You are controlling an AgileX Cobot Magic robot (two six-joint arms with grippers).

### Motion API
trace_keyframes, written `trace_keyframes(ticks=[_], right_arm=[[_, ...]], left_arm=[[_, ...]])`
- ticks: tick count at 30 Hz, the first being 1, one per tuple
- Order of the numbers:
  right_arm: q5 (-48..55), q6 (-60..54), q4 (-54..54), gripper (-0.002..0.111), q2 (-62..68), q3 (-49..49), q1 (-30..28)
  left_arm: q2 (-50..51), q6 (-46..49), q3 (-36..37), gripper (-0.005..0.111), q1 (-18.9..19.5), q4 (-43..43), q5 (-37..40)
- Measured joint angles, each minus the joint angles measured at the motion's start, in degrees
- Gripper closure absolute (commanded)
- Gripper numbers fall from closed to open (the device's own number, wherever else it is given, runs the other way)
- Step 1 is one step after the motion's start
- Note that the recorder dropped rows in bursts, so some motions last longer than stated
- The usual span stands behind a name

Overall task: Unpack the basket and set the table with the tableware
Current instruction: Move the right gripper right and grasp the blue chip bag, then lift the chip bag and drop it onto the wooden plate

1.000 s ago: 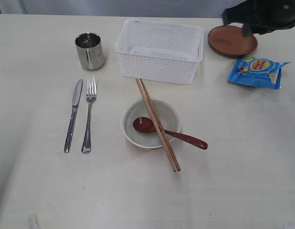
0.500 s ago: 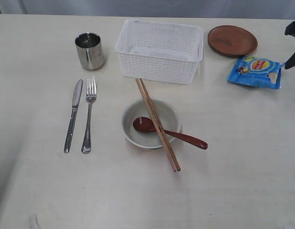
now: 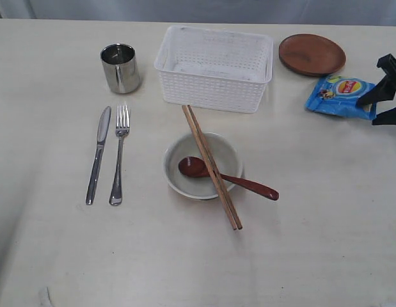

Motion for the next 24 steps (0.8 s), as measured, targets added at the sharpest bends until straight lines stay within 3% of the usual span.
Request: trace_keyframes(ticks=[3,7,8,24], right_arm=[[-1.08,-2.37,2.30,0.067,1.91,0.00,0.00],[-1.54,-3.81,3.39,0.106,3.09,-0.72,0.00],[-1.54,-4.27,3.51,0.108,3.09,-0.97,0.00],[2.79,-3.16,5.35,0.108,-9.64,-14.75,1.42]], left_arm=[[0.00,0.00,0.00,0.107,0.00,0.00,0.00],[0.00,0.00,0.00,0.107,0.00,0.00,0.00],[0.00,0.00,0.00,0.107,0.00,0.00,0.00],[0.00,0.00,0.00,0.107,0.00,0.00,0.00]])
